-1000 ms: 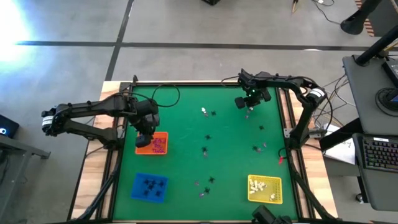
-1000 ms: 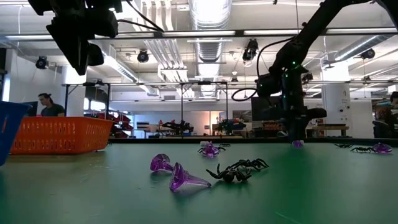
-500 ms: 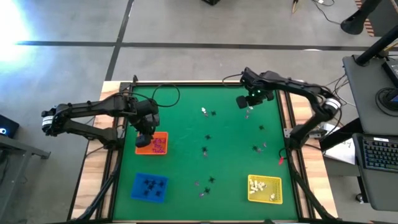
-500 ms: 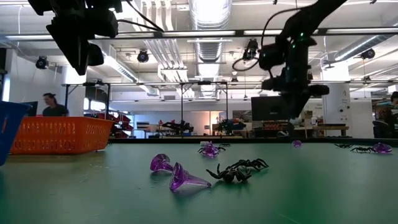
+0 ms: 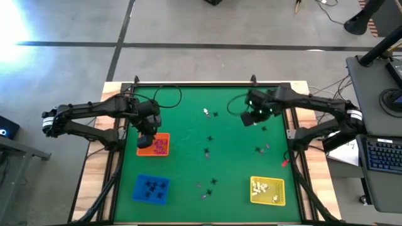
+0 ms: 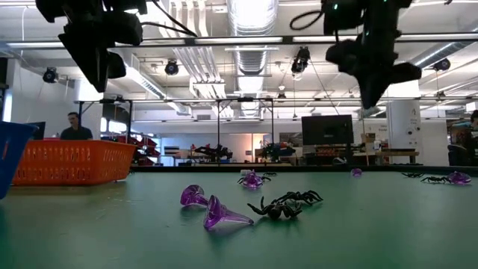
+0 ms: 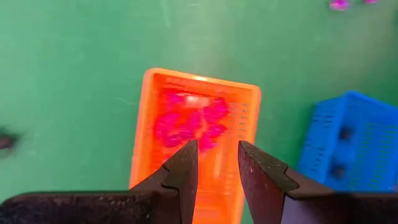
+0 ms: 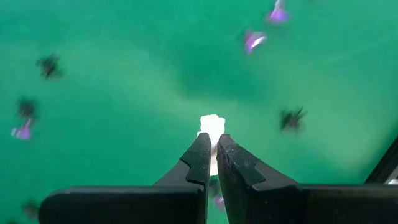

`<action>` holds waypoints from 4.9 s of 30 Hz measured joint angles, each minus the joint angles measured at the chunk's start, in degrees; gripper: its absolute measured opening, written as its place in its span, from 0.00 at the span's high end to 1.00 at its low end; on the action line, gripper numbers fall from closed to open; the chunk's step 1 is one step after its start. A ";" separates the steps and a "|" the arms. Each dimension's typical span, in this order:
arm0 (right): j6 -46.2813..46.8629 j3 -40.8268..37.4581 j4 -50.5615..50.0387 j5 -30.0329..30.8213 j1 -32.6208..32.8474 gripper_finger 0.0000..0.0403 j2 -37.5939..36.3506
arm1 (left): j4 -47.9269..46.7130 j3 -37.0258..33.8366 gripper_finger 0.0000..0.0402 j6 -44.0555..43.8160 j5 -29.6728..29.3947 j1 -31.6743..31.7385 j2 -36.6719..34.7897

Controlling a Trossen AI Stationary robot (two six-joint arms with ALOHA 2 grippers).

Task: Sort Halloween decoration
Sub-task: Put the white skeleton toy into the yellow bin, then put the violet witch hat toy into the orange bin

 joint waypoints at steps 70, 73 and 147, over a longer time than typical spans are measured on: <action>67.05 -0.07 11.66 0.32 64.01 0.96 11.04 | 0.08 0.00 0.76 1.52 -3.66 0.01 0.00; 67.07 -0.07 11.68 0.31 64.40 0.96 11.04 | 0.10 0.00 0.76 1.52 -3.66 0.02 0.00; 65.16 -0.02 28.28 15.42 63.79 0.71 11.04 | 0.34 0.00 0.76 0.86 -3.66 0.02 0.00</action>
